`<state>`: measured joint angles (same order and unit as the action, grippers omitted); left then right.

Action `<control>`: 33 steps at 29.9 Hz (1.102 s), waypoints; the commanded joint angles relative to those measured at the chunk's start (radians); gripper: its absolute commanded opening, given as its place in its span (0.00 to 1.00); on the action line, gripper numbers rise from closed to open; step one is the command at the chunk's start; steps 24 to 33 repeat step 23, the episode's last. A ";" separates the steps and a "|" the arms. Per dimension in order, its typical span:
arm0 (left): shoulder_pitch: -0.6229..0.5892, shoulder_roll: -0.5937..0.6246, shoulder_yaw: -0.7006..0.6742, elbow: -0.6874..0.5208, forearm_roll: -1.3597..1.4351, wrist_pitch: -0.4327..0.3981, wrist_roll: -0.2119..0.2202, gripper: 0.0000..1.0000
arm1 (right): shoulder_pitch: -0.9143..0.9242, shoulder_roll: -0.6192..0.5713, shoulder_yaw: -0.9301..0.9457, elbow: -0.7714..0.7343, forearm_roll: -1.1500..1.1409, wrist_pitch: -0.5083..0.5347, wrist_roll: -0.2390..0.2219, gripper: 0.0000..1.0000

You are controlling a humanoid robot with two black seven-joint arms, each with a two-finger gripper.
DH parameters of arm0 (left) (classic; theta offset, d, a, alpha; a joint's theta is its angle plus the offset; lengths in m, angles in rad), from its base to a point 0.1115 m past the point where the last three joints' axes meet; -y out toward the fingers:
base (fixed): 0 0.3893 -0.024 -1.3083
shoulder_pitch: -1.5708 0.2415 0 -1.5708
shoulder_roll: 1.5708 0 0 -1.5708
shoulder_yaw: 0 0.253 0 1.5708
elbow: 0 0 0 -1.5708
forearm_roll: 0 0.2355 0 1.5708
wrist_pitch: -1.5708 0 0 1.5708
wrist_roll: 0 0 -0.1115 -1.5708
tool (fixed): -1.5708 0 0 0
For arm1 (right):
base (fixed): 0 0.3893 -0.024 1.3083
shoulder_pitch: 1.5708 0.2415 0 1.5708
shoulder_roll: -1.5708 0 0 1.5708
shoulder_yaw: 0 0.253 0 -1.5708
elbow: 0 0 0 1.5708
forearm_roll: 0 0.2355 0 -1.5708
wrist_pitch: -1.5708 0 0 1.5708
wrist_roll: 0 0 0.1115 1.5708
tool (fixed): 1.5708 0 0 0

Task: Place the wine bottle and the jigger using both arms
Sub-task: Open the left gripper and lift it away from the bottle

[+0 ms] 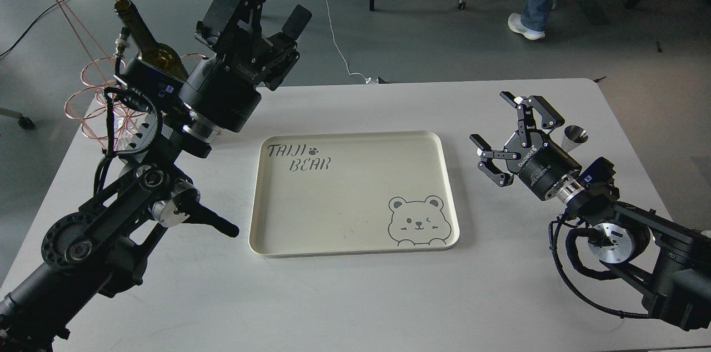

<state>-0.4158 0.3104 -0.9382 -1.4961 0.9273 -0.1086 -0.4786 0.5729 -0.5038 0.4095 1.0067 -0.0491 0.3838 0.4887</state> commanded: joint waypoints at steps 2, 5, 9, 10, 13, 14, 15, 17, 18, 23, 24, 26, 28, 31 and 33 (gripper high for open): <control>0.139 -0.024 -0.043 0.049 -0.034 -0.008 0.057 0.98 | -0.002 0.005 0.002 0.000 -0.001 0.001 0.000 0.98; 0.187 -0.024 -0.074 0.109 -0.149 -0.028 0.124 0.98 | -0.010 0.005 0.000 0.001 0.000 0.000 0.000 0.98; 0.207 -0.022 -0.106 0.175 -0.332 -0.071 0.156 0.98 | -0.016 0.007 0.002 0.001 0.000 -0.002 0.000 0.98; 0.209 -0.022 -0.114 0.183 -0.353 -0.074 0.156 0.98 | -0.018 0.007 0.002 0.003 0.000 0.000 0.000 0.98; 0.219 -0.024 -0.136 0.188 -0.369 -0.075 0.158 0.98 | -0.022 0.013 0.002 0.007 0.000 0.000 0.000 0.98; 0.226 -0.024 -0.137 0.188 -0.369 -0.077 0.158 0.98 | -0.022 0.014 0.002 0.010 0.000 0.000 0.000 0.98; 0.230 -0.027 -0.137 0.188 -0.369 -0.079 0.158 0.98 | -0.022 0.016 0.002 0.010 0.000 -0.002 0.000 0.98; 0.232 -0.030 -0.137 0.188 -0.367 -0.089 0.158 0.98 | -0.022 0.019 0.002 0.010 0.000 -0.002 0.000 0.98; 0.232 -0.030 -0.137 0.188 -0.367 -0.089 0.158 0.98 | -0.022 0.019 0.002 0.012 0.000 0.000 0.000 0.98; 0.230 -0.028 -0.137 0.188 -0.367 -0.089 0.156 0.98 | -0.022 0.019 0.002 0.016 0.000 -0.002 0.000 0.98; 0.230 -0.028 -0.137 0.188 -0.367 -0.089 0.156 0.98 | -0.022 0.019 0.002 0.016 0.000 -0.002 0.000 0.98; 0.230 -0.028 -0.137 0.188 -0.367 -0.089 0.156 0.98 | -0.022 0.019 0.002 0.016 0.000 -0.002 0.000 0.98; 0.230 -0.028 -0.137 0.188 -0.367 -0.089 0.156 0.98 | -0.022 0.019 0.002 0.016 0.000 -0.002 0.000 0.98; 0.230 -0.028 -0.137 0.188 -0.367 -0.089 0.156 0.98 | -0.022 0.019 0.002 0.016 0.000 -0.002 0.000 0.98; 0.230 -0.028 -0.137 0.188 -0.367 -0.089 0.156 0.98 | -0.022 0.019 0.002 0.016 0.000 -0.002 0.000 0.98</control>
